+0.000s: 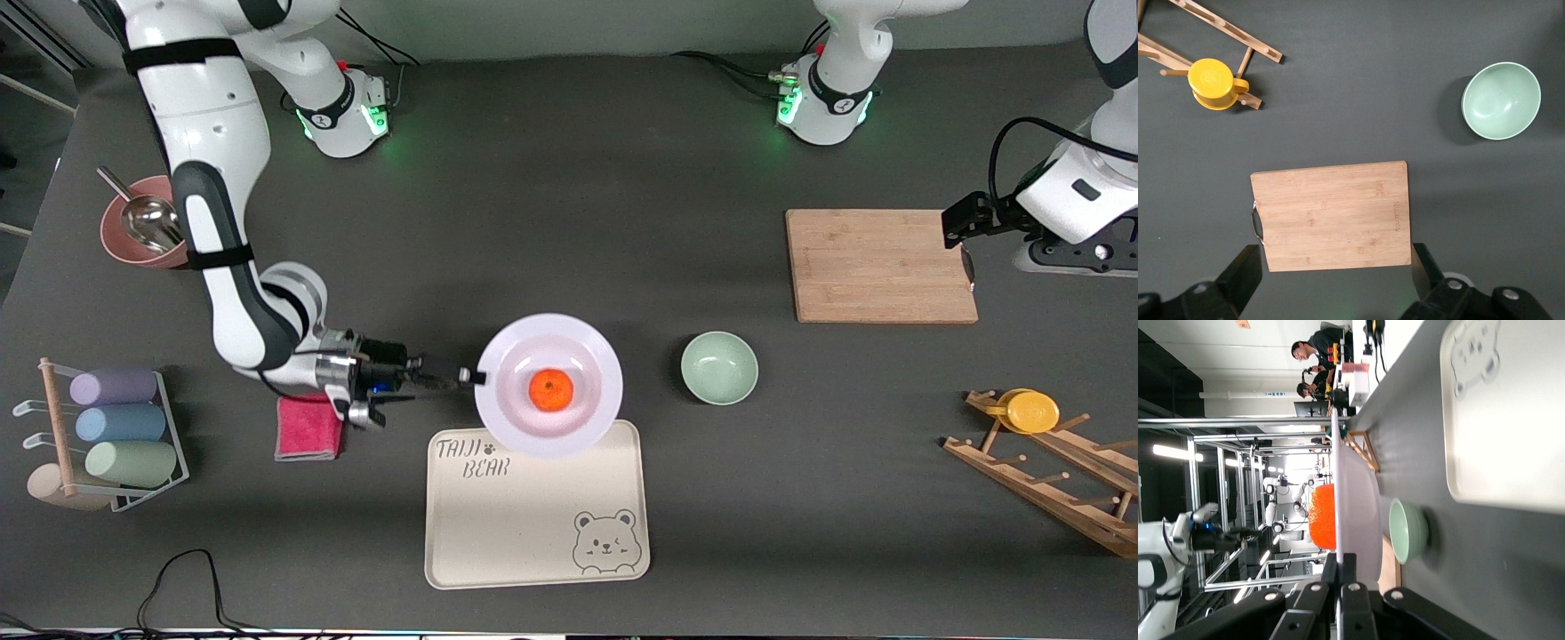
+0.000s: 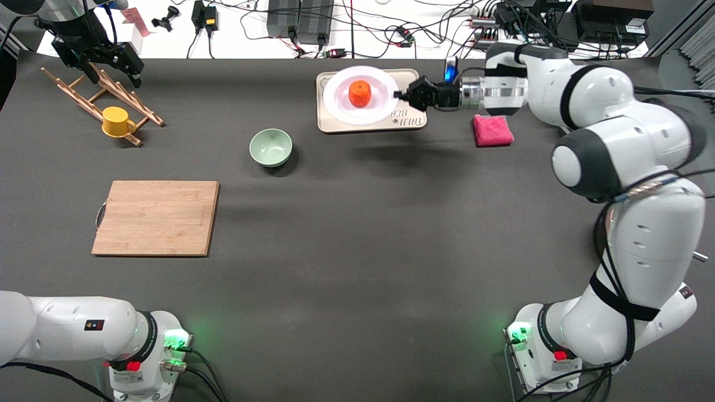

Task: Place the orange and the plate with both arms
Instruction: 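Slide the plate with the right gripper onto the bear-printed tray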

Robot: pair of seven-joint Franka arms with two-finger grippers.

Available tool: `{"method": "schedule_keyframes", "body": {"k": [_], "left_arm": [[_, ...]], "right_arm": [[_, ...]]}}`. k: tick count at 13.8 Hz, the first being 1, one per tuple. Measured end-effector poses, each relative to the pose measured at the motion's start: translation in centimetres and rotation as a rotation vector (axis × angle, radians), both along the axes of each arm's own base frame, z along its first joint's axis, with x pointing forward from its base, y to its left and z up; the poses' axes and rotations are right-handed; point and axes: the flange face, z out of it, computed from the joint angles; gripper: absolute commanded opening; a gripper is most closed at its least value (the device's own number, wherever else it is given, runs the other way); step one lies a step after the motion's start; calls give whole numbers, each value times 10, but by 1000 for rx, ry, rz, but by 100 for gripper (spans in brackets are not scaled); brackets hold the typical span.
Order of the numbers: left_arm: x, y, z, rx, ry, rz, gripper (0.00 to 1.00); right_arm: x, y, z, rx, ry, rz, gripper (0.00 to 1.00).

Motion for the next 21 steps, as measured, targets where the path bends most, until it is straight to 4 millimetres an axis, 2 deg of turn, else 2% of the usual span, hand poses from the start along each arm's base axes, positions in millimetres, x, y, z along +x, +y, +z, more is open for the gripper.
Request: {"method": "schedule_keyframes", "body": {"k": [3,6,10,13,16,21], "left_arm": [[0,0,-2,0,4,0,100],[-1,0,-3,0,7,0,100],[-1,1,-5,0,10,1,100],[-1,-2,-5,-23,10,4,100],[-1,-2,-5,-26,11,5,100],[-1,-2,-6,-27,11,4,100]], "right_arm": [[57,9,3,13,-13,-3,0],[91,7,-8,-6,-18,-8,0],[93,-2,-69,-59,14,-33,0],[90,-5,-100,-79,-3,-46,0],[85,-6,-119,-88,-15,-41,0],[82,-9,-134,-101,-39,-34,1]]}}
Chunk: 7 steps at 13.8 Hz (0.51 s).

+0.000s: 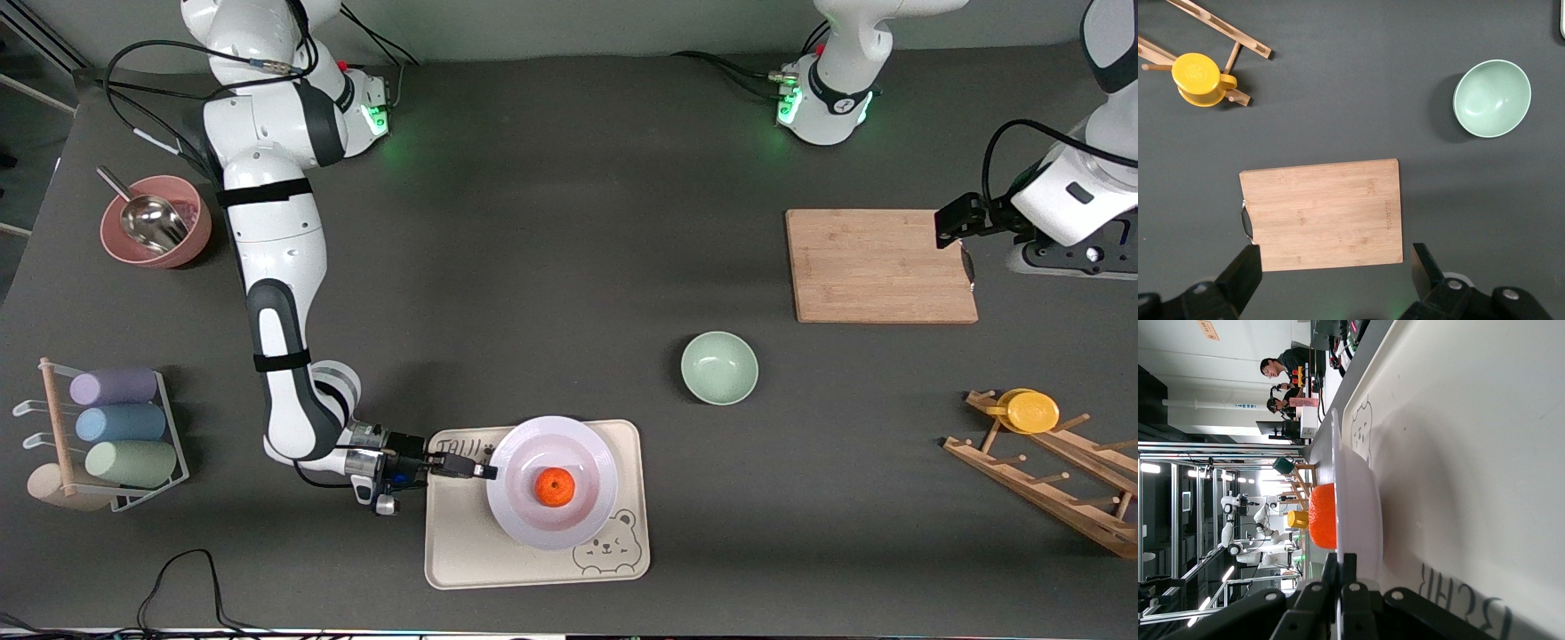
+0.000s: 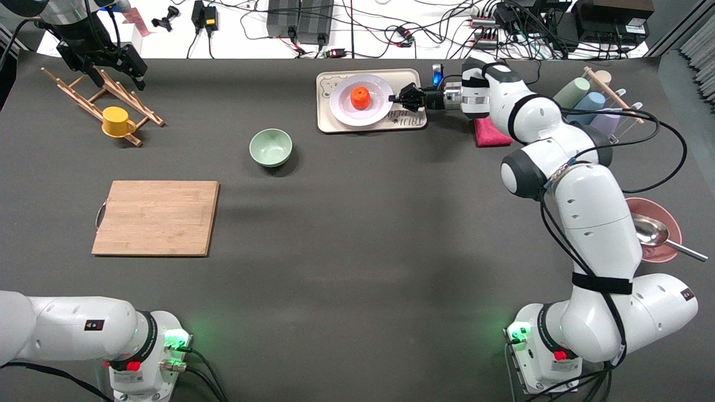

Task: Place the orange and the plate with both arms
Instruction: 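Slide the plate with the right gripper onto the bear-printed tray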

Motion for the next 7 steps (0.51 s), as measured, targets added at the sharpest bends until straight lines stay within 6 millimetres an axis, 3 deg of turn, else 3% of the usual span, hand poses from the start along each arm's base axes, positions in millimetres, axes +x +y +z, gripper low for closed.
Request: {"method": "schedule_keyframes", "body": {"k": [2,3,5,7], "left_arm": [[0,0,-2,0,4,0,100],[-1,0,-3,0,6,0,100],[-1,0,-4,0,7,0,100],[0,0,-4,0,5,0,100]], "right_arm": [[0,-1,-1,-1,-1,-1,38],[0,-1,-1,0,-1,-1,49],[0,-1,-1,0,-1,-1,57],[0,-1,0,1,-2,-1,57]]}}
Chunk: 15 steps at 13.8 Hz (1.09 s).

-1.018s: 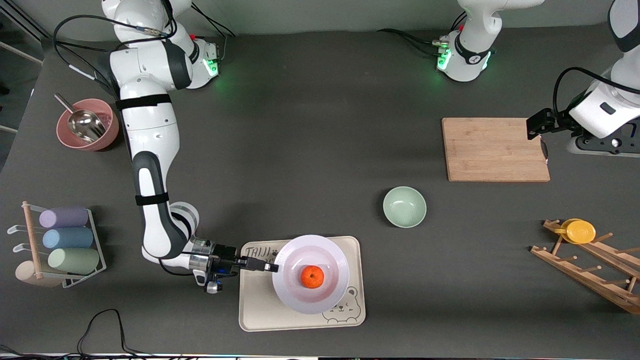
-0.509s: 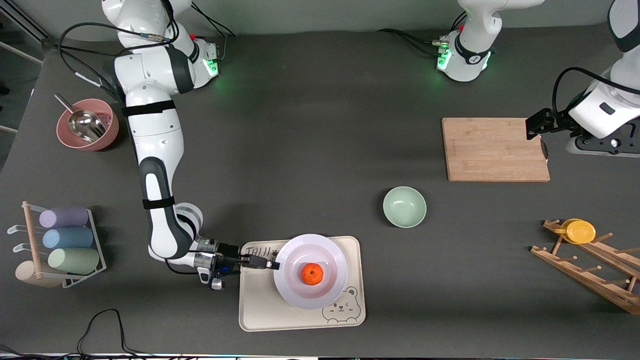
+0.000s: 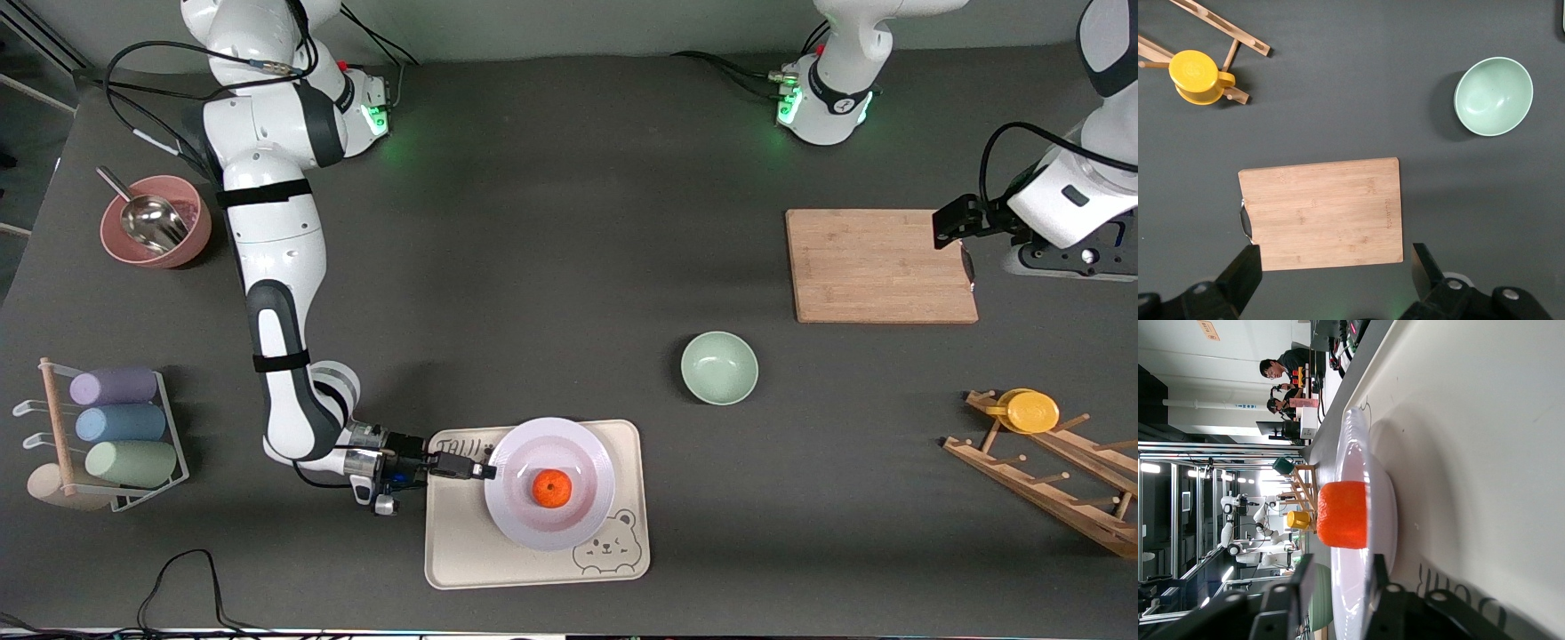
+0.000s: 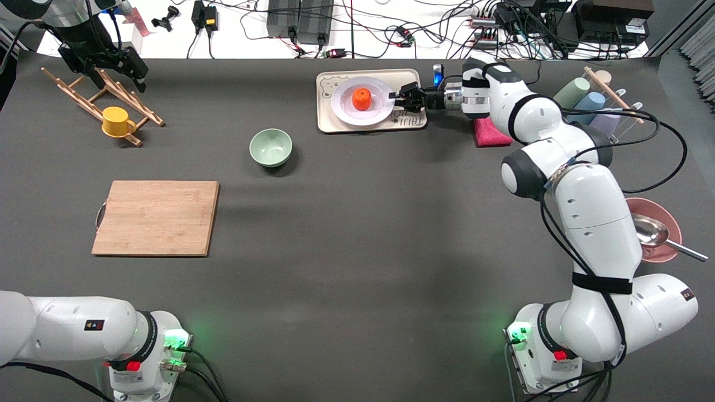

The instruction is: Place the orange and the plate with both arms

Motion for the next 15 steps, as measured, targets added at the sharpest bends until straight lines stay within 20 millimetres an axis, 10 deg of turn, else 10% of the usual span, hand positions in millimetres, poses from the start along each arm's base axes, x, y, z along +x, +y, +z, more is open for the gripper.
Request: {"method": "schedule_keyframes", "body": {"k": [7,12,15], "left_arm": [[0,0,0,0,0,1,100],[-1,2,1,-1,3,5,100],[-3,4,11,-2,-22,7,100]], "right_arm": [[10,-21,21,-164,32,81,58],[21,-53,106,-416,51,228,100],[18,-96,157,-614,32,317,100]]}}
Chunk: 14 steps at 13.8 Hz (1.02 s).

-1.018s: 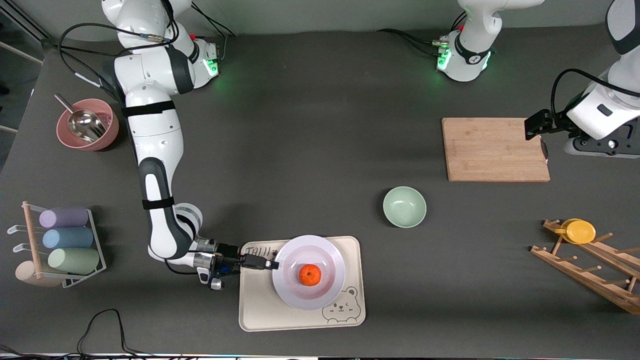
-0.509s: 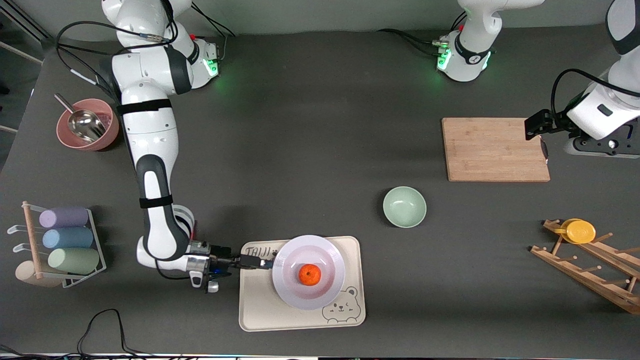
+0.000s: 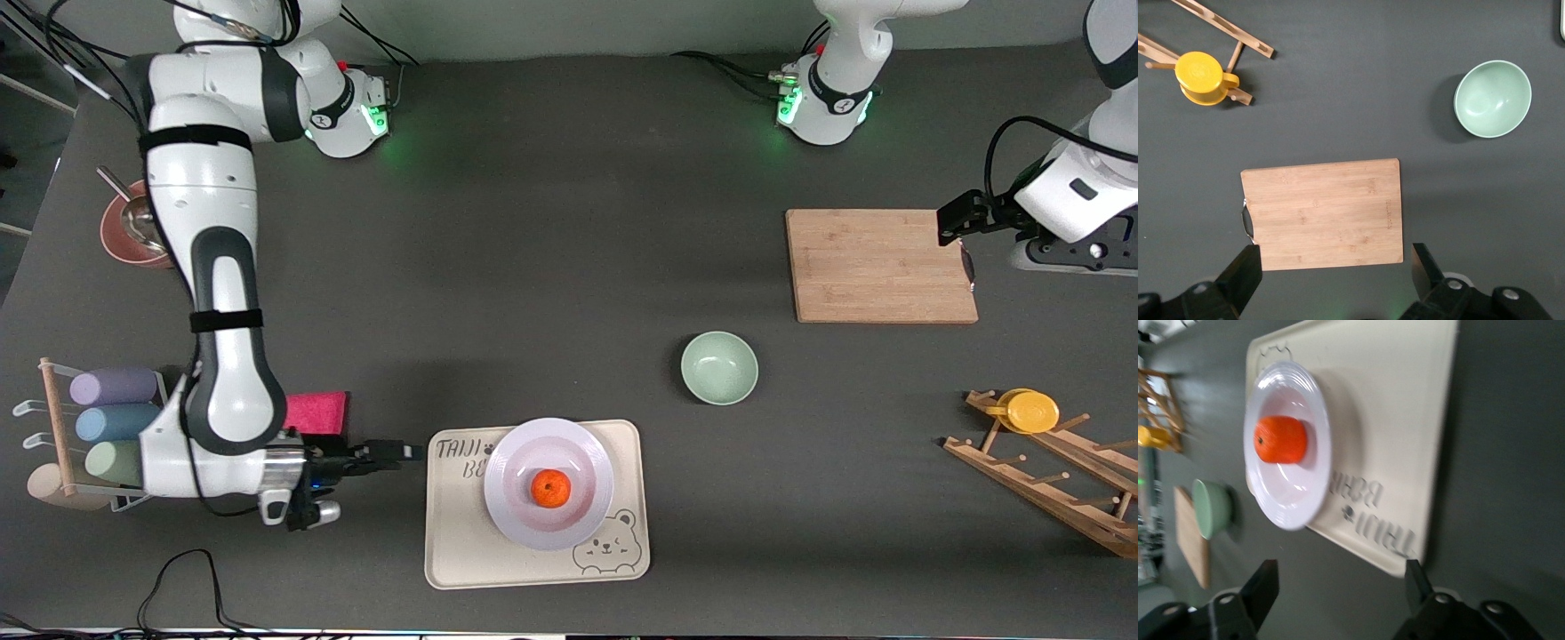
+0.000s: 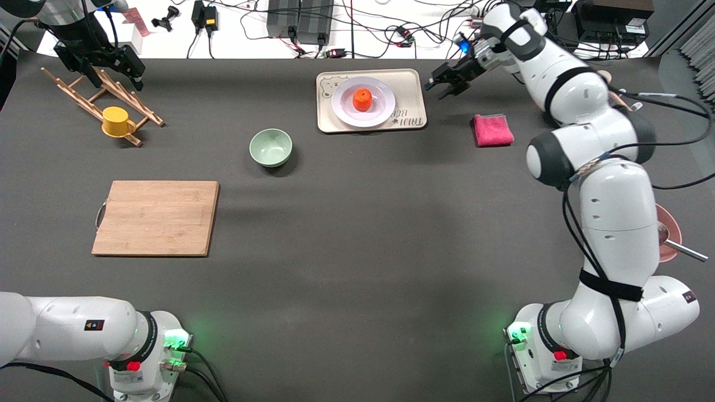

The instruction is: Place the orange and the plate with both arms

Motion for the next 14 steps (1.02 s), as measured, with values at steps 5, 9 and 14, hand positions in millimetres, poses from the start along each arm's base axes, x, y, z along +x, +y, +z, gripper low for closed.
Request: {"method": "schedule_keyframes", "body": {"k": [5,9,14], "left_arm": [[0,12,14,-2,-35,23,100],[1,18,17,-2,-40,35,100],[1,18,17,-2,-41,36,100]], "right_arm": [[-40,-50,147,-308,32,-5,100],[-102,-84,248,-498,36,-46,100],[-161,-105,325,-604,15,-75,100]]}}
